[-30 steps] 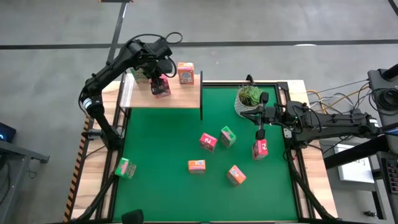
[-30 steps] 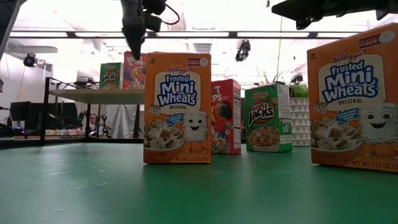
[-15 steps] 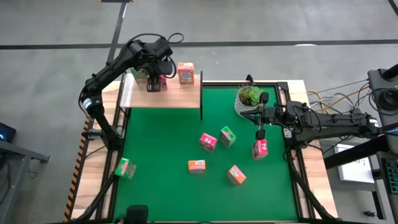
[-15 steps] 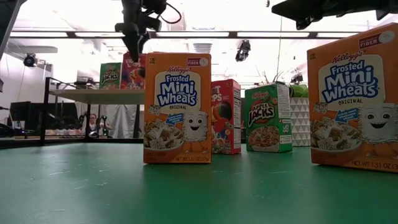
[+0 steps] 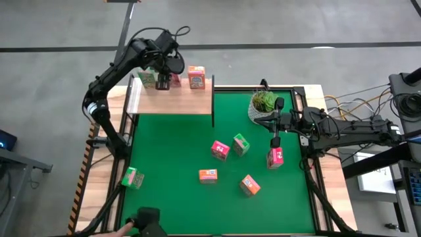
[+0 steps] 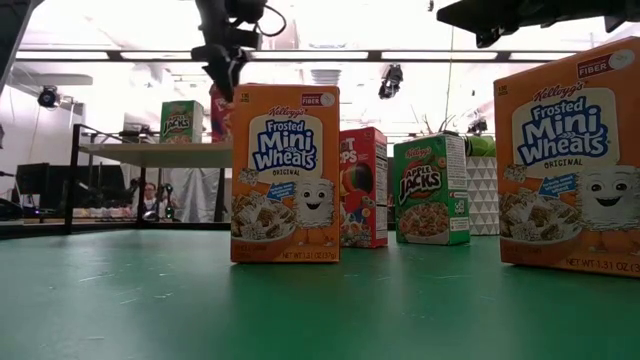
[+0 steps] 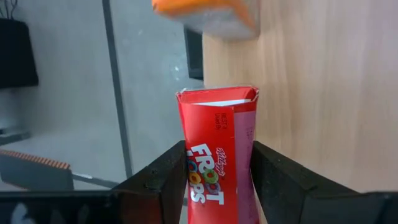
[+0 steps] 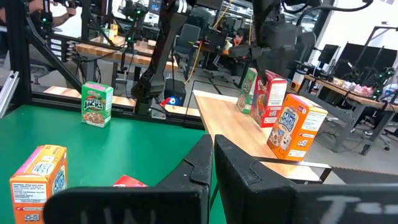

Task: Stack cereal on shelf
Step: Put the left red cereal box on the shelf

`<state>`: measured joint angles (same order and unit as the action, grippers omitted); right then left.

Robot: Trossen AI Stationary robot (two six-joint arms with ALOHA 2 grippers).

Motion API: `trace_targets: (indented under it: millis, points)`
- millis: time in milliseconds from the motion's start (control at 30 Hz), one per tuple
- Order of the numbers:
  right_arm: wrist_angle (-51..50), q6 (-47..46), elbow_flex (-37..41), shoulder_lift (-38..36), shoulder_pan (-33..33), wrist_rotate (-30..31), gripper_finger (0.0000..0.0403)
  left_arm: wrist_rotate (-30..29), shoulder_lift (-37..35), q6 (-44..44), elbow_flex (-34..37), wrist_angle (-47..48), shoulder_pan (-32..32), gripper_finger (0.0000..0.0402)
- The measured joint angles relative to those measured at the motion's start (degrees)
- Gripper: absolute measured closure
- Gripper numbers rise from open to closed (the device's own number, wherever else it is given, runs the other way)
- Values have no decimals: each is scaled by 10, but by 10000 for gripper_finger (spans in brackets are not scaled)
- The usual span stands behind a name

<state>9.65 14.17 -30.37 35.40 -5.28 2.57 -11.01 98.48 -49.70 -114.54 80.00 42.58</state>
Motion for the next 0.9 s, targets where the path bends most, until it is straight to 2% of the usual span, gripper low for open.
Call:
trace_targets:
  millis: [167,900]
  points:
    - [0,4,0,0,0,0,394,30,0,-2,0,0,8,251]
    - [0,4,0,0,0,0,394,26,2,29,7,-16,14,251]
